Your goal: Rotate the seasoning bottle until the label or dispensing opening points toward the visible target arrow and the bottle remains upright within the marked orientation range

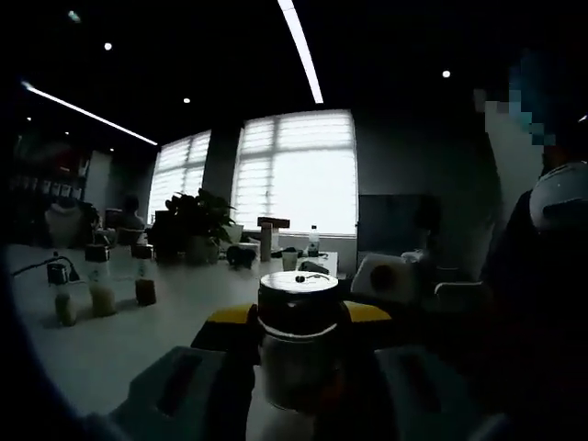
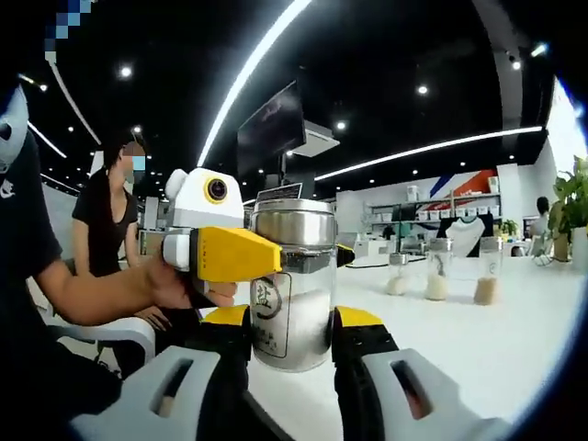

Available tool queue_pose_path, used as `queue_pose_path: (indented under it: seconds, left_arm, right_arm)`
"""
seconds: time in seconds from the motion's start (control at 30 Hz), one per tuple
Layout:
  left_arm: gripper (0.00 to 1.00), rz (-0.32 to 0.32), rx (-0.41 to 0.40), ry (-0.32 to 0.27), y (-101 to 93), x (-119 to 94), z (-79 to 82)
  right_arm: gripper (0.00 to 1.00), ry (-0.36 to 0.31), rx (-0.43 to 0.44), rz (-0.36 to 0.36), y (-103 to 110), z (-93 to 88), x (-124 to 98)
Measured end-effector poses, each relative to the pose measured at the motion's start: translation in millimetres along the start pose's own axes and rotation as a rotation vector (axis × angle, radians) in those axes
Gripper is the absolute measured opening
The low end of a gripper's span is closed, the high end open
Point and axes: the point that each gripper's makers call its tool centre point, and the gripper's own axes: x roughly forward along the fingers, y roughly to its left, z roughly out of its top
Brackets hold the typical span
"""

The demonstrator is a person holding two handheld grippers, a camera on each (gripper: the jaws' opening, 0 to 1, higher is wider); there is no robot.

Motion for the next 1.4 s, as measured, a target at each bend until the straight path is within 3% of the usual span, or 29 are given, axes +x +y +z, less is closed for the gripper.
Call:
queue_pose_path:
  seconds: [0.3,0.4,0.63,0.77,0.93,1.1,1.4]
  left_arm:
    - [0.37,0.233,-0.029,-0.012,15.7,4.6,-3.6]
    - [0.36,0.272,0.004,0.011,17.7,4.6,-3.3]
    - [0.35,0.259,0.036,0.056,22.2,5.1,-8.9]
    - [0.35,0.268,0.024,0.045,30.7,2.3,-8.8]
    - [0.35,0.293,0.038,0.053,42.8,-4.1,-11.3]
    - [0.35,0.323,0.041,0.055,63.6,-13.5,-13.9]
    - [0.35,0.391,0.002,0.096,109.1,-34.6,-26.4]
  right_arm:
    - [0.32,0.007,-0.049,-0.176,-17.0,-4.0,0.1]
    - [0.32,0.008,-0.075,-0.215,-20.9,-4.7,-0.6]
    - [0.32,0.024,-0.064,-0.199,-25.9,-10.6,1.5]
    - [0.33,0.034,0.023,-0.099,-16.0,-14.7,4.0]
    - [0.37,0.043,0.002,-0.096,-16.8,-16.3,4.2]
    - [0.39,0.04,0.038,-0.088,-18.3,-17.2,2.8]
    - [0.41,0.047,0.02,-0.091,-21.1,-17.0,1.2]
